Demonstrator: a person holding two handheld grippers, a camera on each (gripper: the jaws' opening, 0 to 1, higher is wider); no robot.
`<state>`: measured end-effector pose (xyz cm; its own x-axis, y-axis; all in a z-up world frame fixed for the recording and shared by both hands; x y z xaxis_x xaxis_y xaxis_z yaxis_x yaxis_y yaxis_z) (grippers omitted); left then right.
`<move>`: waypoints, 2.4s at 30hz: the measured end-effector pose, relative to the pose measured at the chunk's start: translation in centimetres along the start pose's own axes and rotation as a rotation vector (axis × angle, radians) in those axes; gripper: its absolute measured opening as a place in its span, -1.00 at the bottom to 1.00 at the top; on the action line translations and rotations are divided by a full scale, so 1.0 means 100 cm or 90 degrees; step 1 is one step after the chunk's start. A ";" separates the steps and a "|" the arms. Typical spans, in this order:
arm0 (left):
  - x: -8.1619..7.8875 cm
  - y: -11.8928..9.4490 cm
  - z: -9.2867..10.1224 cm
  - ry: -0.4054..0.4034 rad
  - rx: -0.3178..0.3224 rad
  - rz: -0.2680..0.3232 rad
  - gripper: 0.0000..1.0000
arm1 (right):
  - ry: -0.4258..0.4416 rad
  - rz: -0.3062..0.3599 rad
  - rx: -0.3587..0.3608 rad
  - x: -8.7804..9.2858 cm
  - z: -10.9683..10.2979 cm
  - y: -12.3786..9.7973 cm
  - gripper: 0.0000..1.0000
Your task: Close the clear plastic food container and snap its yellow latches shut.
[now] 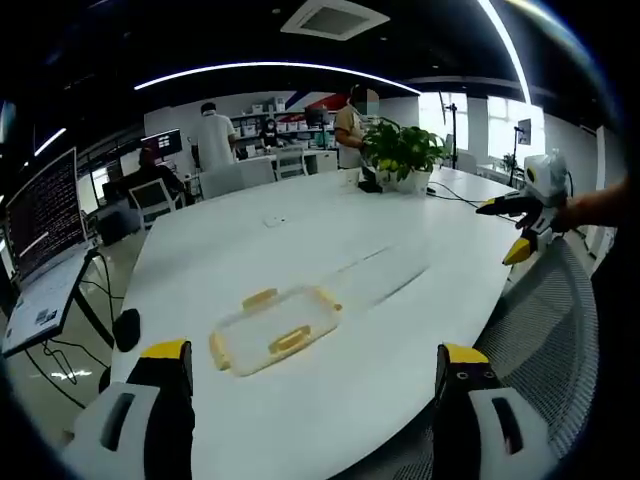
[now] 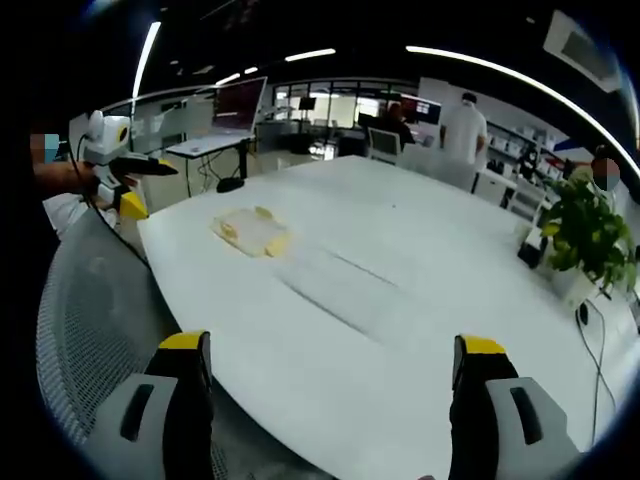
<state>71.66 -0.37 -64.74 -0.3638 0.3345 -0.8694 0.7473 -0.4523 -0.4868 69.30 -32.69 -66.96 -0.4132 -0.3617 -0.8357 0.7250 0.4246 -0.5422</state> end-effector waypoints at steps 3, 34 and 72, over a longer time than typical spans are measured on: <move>0.000 0.001 0.000 -0.001 0.001 0.000 0.98 | 0.000 0.000 0.000 0.000 0.000 0.000 0.97; -0.002 0.001 -0.002 -0.007 0.009 0.001 0.98 | -0.006 -0.007 -0.011 -0.002 0.001 0.002 0.95; -0.002 0.004 -0.014 0.003 0.022 -0.010 0.93 | -0.021 -0.023 -0.049 -0.014 -0.005 0.004 0.92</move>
<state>72.77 0.54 -64.63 -0.3723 0.3452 -0.8615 0.7225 -0.4749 -0.5025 69.91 -31.64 -66.06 -0.4183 -0.4050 -0.8130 0.6653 0.4727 -0.5778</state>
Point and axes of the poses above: the point that each gripper's makers call its tool centre point, and the gripper's own axes: y roughly forward along the fingers, z roughly to its right, x roughly out of its underside, the point moved 1 cm from there along -y, roughly backward along the fingers
